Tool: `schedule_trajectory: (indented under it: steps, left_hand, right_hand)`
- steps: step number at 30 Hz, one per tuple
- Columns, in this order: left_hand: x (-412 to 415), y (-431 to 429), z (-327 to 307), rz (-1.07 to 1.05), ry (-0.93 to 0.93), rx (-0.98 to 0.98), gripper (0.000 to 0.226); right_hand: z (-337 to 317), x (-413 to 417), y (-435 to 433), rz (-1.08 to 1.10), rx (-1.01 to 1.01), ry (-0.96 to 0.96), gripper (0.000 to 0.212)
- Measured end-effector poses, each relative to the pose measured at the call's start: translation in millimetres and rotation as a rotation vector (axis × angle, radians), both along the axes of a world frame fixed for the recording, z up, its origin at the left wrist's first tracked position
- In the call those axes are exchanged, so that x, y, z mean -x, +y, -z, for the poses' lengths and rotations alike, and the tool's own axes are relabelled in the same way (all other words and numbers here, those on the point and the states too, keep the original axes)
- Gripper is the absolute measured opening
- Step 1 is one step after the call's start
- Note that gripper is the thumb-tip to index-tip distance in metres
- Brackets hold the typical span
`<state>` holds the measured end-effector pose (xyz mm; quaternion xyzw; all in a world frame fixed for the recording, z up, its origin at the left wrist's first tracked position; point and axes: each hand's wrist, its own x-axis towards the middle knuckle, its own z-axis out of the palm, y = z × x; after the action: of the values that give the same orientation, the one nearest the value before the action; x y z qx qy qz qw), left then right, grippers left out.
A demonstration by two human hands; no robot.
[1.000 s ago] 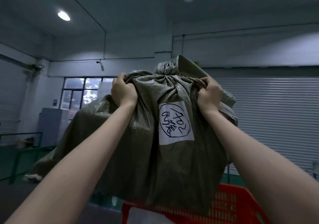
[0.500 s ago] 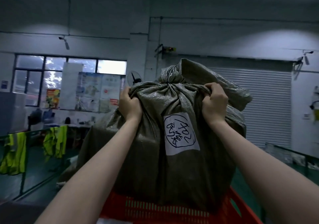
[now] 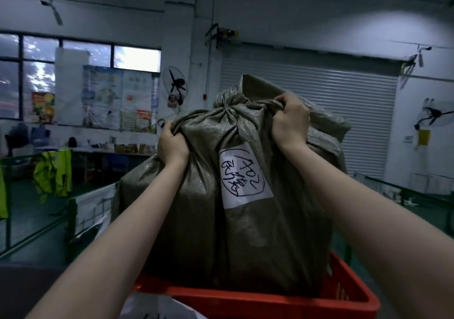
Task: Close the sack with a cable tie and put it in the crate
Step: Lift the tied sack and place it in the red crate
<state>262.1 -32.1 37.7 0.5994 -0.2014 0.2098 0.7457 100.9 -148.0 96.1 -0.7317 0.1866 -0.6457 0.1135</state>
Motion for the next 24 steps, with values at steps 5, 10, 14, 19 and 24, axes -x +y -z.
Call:
schedule_trajectory:
  steps: [5,10,14,19,24]
  left_hand:
    - [-1,3,-12,0.010,0.080,0.006,0.030]
    - [1,4,2,0.079,0.188,-0.095,0.038]
    - [-13,11,20,0.088,0.240,-0.087,0.041]
    - [-32,20,55,0.047,0.340,-0.079,0.037]
    - [-62,37,107,-0.021,0.468,-0.262,0.035]
  right_hand:
    - [-22,-4,7,0.036,0.056,0.023,0.031]
    - [-16,-6,11,0.059,0.059,0.174,0.030]
    - [-13,-18,21,0.044,0.069,0.293,0.030]
    - [3,-51,33,-0.012,0.078,0.387,0.030]
    - [47,-96,30,-0.106,0.013,0.567,0.032]
